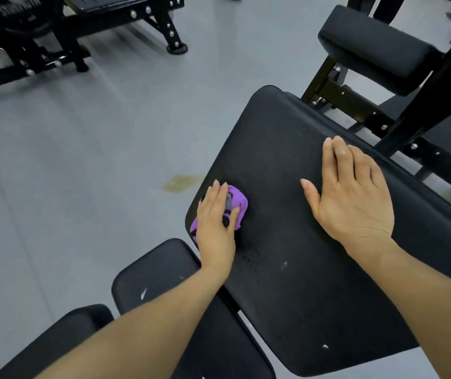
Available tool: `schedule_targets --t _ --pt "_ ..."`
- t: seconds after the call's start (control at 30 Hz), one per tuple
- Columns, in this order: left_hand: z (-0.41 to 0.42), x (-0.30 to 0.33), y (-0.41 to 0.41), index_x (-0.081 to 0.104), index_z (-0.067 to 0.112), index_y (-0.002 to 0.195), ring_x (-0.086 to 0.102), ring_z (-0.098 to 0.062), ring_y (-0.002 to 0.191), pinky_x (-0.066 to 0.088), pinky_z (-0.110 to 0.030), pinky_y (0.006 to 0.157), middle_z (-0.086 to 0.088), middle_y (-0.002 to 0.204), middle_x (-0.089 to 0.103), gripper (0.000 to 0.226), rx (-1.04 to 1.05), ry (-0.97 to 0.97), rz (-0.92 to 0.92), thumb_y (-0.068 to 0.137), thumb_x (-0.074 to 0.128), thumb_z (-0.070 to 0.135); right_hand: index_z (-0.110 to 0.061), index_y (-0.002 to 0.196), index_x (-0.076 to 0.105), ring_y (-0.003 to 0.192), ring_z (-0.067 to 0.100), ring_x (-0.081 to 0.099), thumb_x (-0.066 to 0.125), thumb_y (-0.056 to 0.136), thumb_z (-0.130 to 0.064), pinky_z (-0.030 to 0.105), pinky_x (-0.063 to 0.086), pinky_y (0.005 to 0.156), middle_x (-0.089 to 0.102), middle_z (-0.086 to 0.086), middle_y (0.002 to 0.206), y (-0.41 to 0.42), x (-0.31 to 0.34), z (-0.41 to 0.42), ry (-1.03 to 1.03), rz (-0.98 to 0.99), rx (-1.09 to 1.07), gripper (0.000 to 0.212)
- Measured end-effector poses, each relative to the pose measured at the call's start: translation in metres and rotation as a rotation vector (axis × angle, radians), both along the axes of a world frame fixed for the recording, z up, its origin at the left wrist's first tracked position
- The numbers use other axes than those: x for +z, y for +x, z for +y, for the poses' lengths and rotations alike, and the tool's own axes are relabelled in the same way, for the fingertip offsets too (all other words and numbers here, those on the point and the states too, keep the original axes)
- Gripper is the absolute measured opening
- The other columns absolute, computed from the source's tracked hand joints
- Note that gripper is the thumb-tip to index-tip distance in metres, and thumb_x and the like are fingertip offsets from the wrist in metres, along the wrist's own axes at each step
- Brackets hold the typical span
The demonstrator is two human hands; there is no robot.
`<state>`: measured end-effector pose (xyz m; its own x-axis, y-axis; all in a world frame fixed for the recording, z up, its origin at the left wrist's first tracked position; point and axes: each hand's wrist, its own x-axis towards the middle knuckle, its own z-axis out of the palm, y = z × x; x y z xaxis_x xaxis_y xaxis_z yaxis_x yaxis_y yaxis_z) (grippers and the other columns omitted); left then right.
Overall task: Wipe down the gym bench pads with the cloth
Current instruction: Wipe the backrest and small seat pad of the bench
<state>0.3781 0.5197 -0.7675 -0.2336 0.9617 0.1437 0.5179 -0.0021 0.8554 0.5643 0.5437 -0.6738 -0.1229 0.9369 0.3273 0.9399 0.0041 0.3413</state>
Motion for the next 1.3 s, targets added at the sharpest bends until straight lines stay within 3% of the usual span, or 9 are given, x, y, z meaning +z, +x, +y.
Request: schedule_targets --t 0.17,0.33,0.5,0.6,0.8,1.0,1.07,1.17,1.3 --pt "0.074 0.026 -0.005 0.044 0.012 0.138 0.03 -0.017 0.14 0.024 -0.029 0.116 -0.003 0.149 0.036 0.046 0.05 0.069 0.029 0.094 0.053 0.019 0.0 0.145 0.025 0.127 0.036 0.036 0.024 0.096 -0.049 0.043 0.026 0.108 0.035 0.021 0.144 0.002 -0.001 0.0 0.028 -0.013 0.008 0.07" --pt "0.039 0.007 -0.005 0.043 0.017 0.139 0.028 -0.01 0.139 0.026 -0.026 0.114 0.003 0.15 0.034 0.046 0.015 0.084 0.048 0.094 0.052 0.018 -0.003 0.145 0.03 0.127 0.035 0.038 0.022 0.096 -0.05 0.041 0.022 0.108 0.038 0.02 0.144 0.002 0.002 0.001 0.014 -0.028 0.004 0.068" --pt "-0.008 -0.009 -0.008 0.043 0.02 0.139 0.023 -0.002 0.139 0.005 -0.013 0.116 0.011 0.149 0.03 0.046 -0.001 0.035 0.022 0.094 0.052 0.021 -0.002 0.144 0.033 0.135 0.034 0.036 0.024 0.097 -0.048 0.042 0.021 0.113 0.033 0.021 0.148 -0.03 -0.024 -0.03 -0.04 0.067 0.02 0.067" --pt "-0.006 -0.008 -0.008 0.043 0.019 0.139 0.023 -0.003 0.14 0.002 -0.01 0.114 0.01 0.149 0.031 0.047 0.003 0.035 0.021 0.094 0.053 0.021 -0.003 0.146 0.03 0.136 0.032 0.036 0.025 0.095 -0.048 0.042 0.015 0.113 0.032 0.02 0.149 -0.039 -0.04 -0.038 -0.089 0.0 0.092 0.068" --pt "0.077 0.02 -0.017 0.05 0.013 0.133 0.035 -0.014 0.136 0.024 -0.019 0.111 -0.001 0.145 0.043 0.041 -0.03 0.119 0.013 0.092 0.055 0.016 -0.005 0.147 0.027 0.138 0.033 0.032 0.026 0.096 -0.05 0.041 0.015 0.114 0.031 0.02 0.15 -0.04 -0.044 -0.037 -0.075 -0.023 0.048 0.068" --pt "0.004 -0.017 -0.021 0.049 0.021 0.134 0.025 0.01 0.131 0.036 -0.037 0.11 0.015 0.144 0.038 0.042 0.013 0.079 -0.084 0.093 0.055 0.018 -0.004 0.147 0.026 0.138 0.033 0.031 0.026 0.096 -0.05 0.041 0.014 0.114 0.031 0.02 0.15 -0.039 -0.043 -0.038 -0.063 -0.014 0.053 0.069" --pt "-0.016 -0.026 -0.023 0.05 0.022 0.133 0.023 0.011 0.132 0.036 -0.04 0.109 0.022 0.14 0.035 0.041 0.042 0.058 -0.092 0.092 0.055 0.018 -0.004 0.147 0.026 0.138 0.033 0.031 0.026 0.096 -0.05 0.041 0.014 0.114 0.031 0.02 0.15 -0.04 -0.044 -0.038 -0.071 0.004 0.055 0.069" --pt "-0.007 -0.023 -0.023 0.052 0.021 0.132 0.038 -0.003 0.132 0.037 -0.033 0.109 0.014 0.142 0.042 0.04 0.072 0.025 -0.138 0.092 0.056 0.017 -0.004 0.147 0.024 0.138 0.034 0.031 0.025 0.096 -0.05 0.042 0.014 0.114 0.031 0.02 0.15 -0.04 -0.043 -0.038 -0.055 0.001 0.057 0.069" --pt "0.045 -0.006 -0.036 0.057 0.012 0.123 0.057 -0.016 0.096 0.042 -0.012 0.089 0.0 0.112 0.061 0.031 0.174 0.012 -0.219 0.092 0.055 0.015 -0.004 0.148 0.023 0.138 0.034 0.03 0.024 0.097 -0.05 0.042 0.015 0.114 0.03 0.02 0.15 -0.039 -0.045 -0.038 -0.04 -0.02 0.063 0.068"
